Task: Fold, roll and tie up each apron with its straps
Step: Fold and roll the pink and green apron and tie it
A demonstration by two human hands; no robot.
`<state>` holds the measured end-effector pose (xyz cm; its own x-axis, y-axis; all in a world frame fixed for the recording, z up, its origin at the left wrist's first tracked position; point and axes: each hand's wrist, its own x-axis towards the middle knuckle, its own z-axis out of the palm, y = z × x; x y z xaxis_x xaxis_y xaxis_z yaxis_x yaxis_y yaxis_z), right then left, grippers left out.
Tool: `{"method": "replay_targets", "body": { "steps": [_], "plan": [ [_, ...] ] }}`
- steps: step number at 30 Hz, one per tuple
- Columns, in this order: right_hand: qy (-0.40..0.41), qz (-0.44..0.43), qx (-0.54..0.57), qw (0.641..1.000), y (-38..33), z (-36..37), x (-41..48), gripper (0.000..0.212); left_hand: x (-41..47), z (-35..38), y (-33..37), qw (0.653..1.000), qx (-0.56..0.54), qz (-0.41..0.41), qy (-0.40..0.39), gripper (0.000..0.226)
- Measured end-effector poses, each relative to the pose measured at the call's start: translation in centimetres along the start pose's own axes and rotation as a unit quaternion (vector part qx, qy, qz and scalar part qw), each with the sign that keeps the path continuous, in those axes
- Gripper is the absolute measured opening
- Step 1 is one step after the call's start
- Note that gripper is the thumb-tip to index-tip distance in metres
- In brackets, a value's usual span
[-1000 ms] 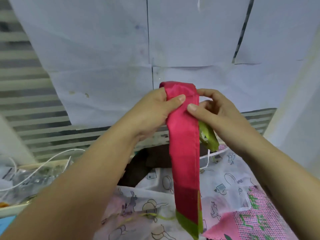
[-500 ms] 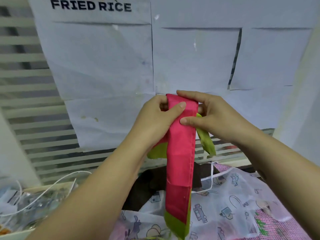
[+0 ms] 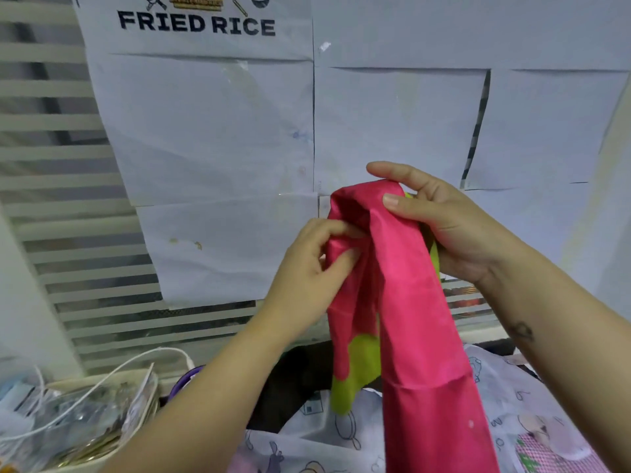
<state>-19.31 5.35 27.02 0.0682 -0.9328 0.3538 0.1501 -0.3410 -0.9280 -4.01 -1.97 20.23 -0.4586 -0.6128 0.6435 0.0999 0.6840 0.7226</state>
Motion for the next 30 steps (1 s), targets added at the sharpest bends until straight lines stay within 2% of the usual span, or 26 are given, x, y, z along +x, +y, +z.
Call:
{"method": "replay_targets", "body": {
  "steps": [3, 5, 7, 9, 10, 13, 16, 18, 21, 25, 27, 29, 30],
  "plan": [
    [-0.017, 0.011, 0.046, 0.999, 0.6, -0.7, 0.2, 0.029, -1.0, 1.0, -0.6, 0.996, -0.062, 0.021, 0.059, 0.062],
    [-0.042, 0.015, 0.059, 0.997, 1.0, -1.1, 0.4, 0.032, -1.1, 1.1, -1.3, 0.990, -0.125, -0.041, 0.041, 0.090],
    [-0.050, 0.020, 0.053, 0.997, 1.4, -1.3, 0.6, 0.030, -1.2, 0.9, -2.1, 0.962, -0.231, -0.142, -0.020, 0.097],
    [-0.043, 0.028, 0.044, 0.998, 1.5, -0.9, 0.8, 0.027, -1.4, 0.7, -3.1, 0.908, -0.325, -0.244, -0.104, 0.087],
    [-0.038, 0.031, 0.041, 0.998, 1.6, -0.7, 0.8, 0.026, -1.6, 0.5, -3.7, 0.888, -0.349, -0.263, -0.143, 0.078],
    [-0.023, 0.041, 0.050, 0.998, 2.2, -0.4, 1.1, 0.025, -2.3, 0.1, -5.0, 0.870, -0.369, -0.272, -0.182, 0.061],
    [-0.014, 0.049, 0.064, 0.997, 2.8, -0.4, 1.4, 0.024, -2.3, 0.0, -5.1, 0.900, -0.293, -0.287, -0.149, 0.049],
    [-0.007, 0.052, 0.069, 0.996, 3.1, -0.3, 1.5, 0.023, -2.2, 0.3, -5.0, 0.939, -0.184, -0.272, -0.105, 0.054],
    [0.001, 0.044, 0.059, 0.997, 3.3, -0.1, 1.6, 0.028, -2.4, 0.6, -5.2, 0.964, -0.116, -0.238, -0.040, 0.061],
    [-0.016, 0.027, -0.019, 0.999, 3.7, 0.3, 1.7, 0.047, -3.3, 0.8, -5.4, 0.973, -0.102, -0.207, -0.021, 0.047],
    [-0.014, 0.018, -0.056, 0.998, 4.0, 0.3, 1.8, 0.057, -3.7, 1.0, -5.5, 0.966, -0.127, -0.223, -0.030, 0.033],
    [0.005, 0.016, -0.080, 0.997, 4.6, 0.2, 2.0, 0.064, -4.1, 1.3, -5.9, 0.955, -0.148, -0.254, -0.038, 0.008],
    [0.015, 0.019, -0.085, 0.996, 4.9, 0.1, 2.1, 0.066, -4.3, 1.5, -6.0, 0.949, -0.148, -0.276, -0.036, 0.007]
  ]
}}
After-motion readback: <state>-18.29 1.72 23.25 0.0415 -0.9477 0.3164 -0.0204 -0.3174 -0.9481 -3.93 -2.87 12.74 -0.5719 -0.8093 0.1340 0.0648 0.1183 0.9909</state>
